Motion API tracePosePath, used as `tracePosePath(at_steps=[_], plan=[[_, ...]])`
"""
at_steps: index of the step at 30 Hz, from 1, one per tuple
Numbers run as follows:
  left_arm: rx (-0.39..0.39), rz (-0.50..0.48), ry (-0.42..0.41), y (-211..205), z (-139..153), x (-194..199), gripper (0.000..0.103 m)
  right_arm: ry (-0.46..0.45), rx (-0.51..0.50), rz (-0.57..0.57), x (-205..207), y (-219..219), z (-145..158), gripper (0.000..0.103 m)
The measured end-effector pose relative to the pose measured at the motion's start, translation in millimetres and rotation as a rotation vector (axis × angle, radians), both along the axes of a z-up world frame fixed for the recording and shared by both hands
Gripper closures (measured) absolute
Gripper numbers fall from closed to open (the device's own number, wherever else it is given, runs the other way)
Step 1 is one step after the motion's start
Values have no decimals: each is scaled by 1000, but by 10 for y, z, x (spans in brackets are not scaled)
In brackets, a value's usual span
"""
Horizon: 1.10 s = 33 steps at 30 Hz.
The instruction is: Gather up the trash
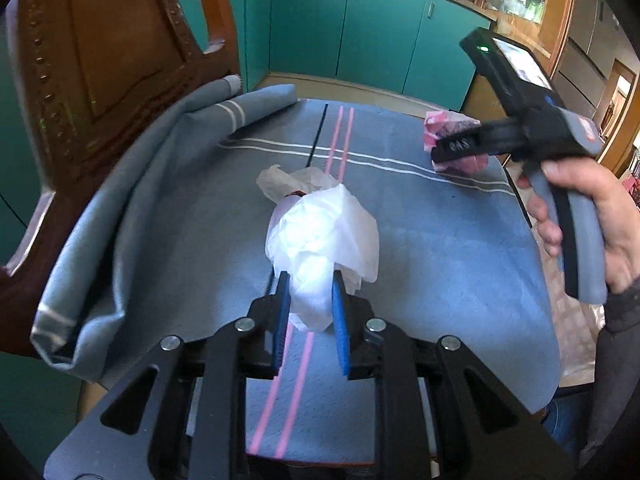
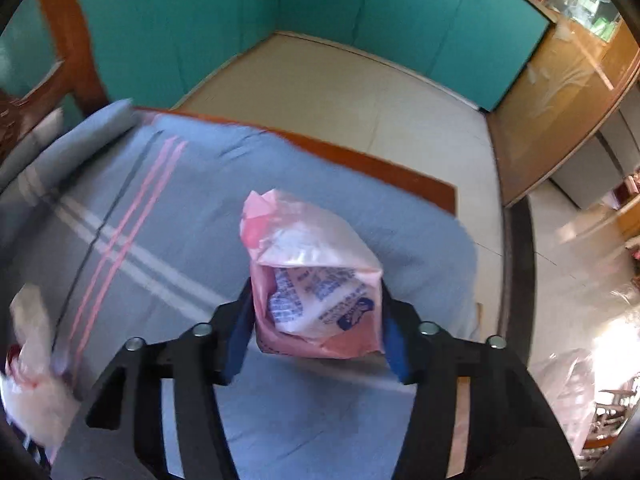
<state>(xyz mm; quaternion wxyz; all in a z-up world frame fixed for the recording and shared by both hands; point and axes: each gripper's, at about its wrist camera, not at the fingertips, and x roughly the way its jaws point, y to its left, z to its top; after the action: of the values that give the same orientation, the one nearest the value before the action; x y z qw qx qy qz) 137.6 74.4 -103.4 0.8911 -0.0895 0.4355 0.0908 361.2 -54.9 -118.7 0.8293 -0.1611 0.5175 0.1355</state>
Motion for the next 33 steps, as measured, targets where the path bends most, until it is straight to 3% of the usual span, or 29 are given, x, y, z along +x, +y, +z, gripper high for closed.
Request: tracePosePath(at_steps=[4,8,13,22,28,33], plan=[[-22,-1,-8,51,-3,-71,71,-26,77,71,-417,-61,141,51],[-19,-7,-3,-4,-20,-137,68,-29,229,122,-943,-344,243,51],[12,41,-24,11,11,-190,46,-29,366,140,-1333,-670,243,51],[55,94,-24,-109,26,-231,28,-43,350,188,-1631,-736,117,50],[86,121,-32,-104,59,-136,22,-91,359,214,-1722,-728,203,50],[57,135,-8,-29,3,105,20,-116,380,223,-1745,-749,286,50]])
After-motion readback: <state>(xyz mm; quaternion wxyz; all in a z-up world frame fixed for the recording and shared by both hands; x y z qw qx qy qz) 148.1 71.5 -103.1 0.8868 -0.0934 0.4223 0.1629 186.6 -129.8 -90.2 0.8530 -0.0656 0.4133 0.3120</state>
